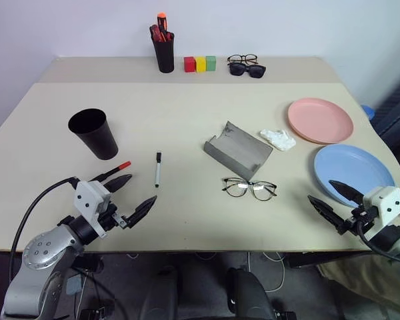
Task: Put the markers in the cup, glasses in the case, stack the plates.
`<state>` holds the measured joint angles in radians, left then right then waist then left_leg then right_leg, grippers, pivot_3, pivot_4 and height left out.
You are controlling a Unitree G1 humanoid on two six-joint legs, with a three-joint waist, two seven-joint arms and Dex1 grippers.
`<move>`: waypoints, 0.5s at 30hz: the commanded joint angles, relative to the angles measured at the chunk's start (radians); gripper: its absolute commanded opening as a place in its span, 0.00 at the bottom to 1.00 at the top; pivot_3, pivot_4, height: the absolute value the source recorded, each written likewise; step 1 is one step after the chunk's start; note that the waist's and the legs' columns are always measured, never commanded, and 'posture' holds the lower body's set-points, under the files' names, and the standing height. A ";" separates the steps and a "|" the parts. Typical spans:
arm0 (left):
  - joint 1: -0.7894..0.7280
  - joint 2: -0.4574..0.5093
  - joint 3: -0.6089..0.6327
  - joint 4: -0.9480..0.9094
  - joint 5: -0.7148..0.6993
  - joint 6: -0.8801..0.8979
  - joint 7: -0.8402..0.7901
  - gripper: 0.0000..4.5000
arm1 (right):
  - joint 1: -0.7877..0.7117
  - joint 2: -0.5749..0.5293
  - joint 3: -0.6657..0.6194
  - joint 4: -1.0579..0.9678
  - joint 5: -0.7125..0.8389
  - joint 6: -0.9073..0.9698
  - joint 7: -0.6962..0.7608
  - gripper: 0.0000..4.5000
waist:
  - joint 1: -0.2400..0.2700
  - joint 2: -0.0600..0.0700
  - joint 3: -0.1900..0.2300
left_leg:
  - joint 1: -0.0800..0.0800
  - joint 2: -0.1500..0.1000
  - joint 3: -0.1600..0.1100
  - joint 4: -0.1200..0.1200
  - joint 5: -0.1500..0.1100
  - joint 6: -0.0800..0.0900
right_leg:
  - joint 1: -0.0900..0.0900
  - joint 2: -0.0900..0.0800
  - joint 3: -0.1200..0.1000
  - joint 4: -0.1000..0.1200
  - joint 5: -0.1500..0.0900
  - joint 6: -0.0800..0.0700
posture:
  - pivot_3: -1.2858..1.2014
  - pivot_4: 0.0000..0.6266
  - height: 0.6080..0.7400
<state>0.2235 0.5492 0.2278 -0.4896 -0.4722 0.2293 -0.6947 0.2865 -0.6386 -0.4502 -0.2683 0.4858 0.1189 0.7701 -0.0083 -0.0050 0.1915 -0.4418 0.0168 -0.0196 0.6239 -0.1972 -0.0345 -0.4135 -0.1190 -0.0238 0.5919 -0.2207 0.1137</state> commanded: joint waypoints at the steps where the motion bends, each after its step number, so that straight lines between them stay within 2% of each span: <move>1: 0.000 0.005 0.012 -0.044 -0.018 0.005 0.006 1.00 | -0.004 -0.016 -0.039 -0.055 0.018 0.016 -0.015 0.76 | 0.000 0.000 0.000 | 0.000 0.000 0.000 0.000 0.000 0.000 | 0.000 0.000 0.000 0.000 0.000 0.000 | 0.52 0.24 1.00; 15: -0.018 -0.005 0.000 -0.054 -0.002 0.071 0.084 1.00 | -0.011 -0.011 -0.042 -0.089 0.012 0.052 -0.035 0.76 | -0.002 0.000 0.000 | 0.000 0.000 0.000 0.003 0.000 0.000 | 0.000 0.000 0.000 0.001 0.000 0.000 | 0.52 0.24 1.00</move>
<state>0.2167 0.5457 0.2181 -0.5035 -0.4669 0.2843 -0.6296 0.2849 -0.6388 -0.4575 -0.3240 0.4866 0.1755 0.7387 -0.0098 -0.0050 0.1914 -0.4419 0.0170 -0.0196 0.6266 -0.1973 -0.0346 -0.4130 -0.1190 -0.0238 0.5931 -0.2209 0.1141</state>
